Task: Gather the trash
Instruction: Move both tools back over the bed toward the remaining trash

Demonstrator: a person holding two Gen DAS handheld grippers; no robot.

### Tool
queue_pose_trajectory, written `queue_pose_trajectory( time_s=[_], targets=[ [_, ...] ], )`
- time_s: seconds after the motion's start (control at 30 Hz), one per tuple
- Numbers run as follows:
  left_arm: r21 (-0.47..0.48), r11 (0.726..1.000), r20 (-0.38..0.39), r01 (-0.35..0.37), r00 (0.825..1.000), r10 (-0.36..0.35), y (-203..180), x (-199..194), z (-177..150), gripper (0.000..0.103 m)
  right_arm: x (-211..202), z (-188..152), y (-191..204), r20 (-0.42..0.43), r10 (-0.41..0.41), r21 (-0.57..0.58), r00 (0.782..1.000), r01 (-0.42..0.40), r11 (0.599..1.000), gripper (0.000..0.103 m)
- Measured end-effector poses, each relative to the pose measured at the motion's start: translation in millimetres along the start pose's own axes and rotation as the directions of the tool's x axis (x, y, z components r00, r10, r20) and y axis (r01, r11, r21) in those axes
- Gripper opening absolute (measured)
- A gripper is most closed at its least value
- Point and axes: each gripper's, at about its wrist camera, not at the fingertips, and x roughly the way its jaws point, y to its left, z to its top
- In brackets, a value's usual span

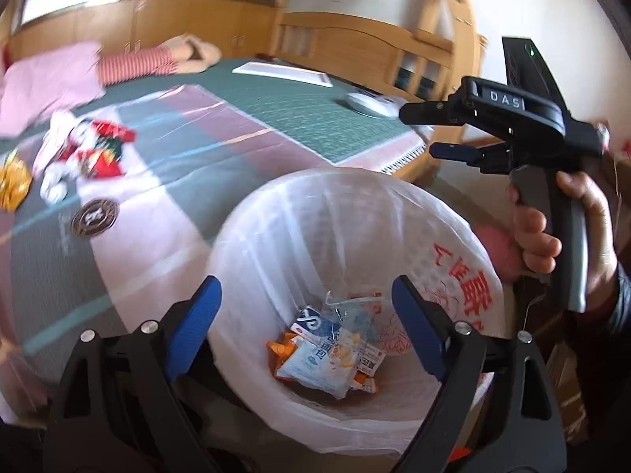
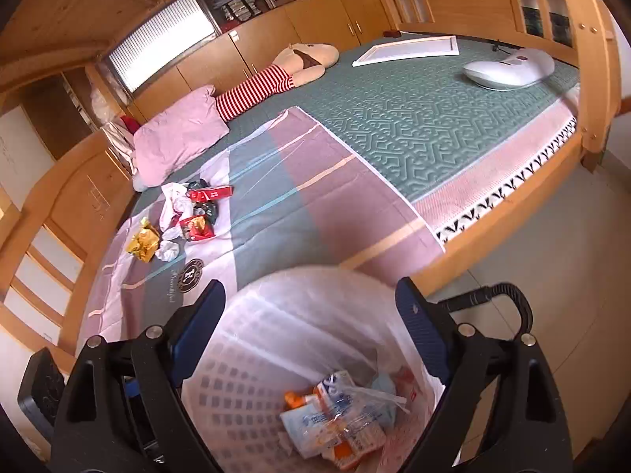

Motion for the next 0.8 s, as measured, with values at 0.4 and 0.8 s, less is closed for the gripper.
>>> queue_pose_trajectory(
  time_s=[0.4,0.8],
  targets=[
    [-0.047,0.958,0.085,-0.284,0.954,0.287,66,-19,22,0.093,231,137,-25,-0.363,-0.177,-0.195,0.915,0.111,0.974,0.086],
    [-0.283,0.888,-0.050,-0.363,0.930,0.365,173,3,22,0.094,291,133,-53,-0.417,-0.163,-0.247,0.894,0.062,0.967,0.001]
  ],
)
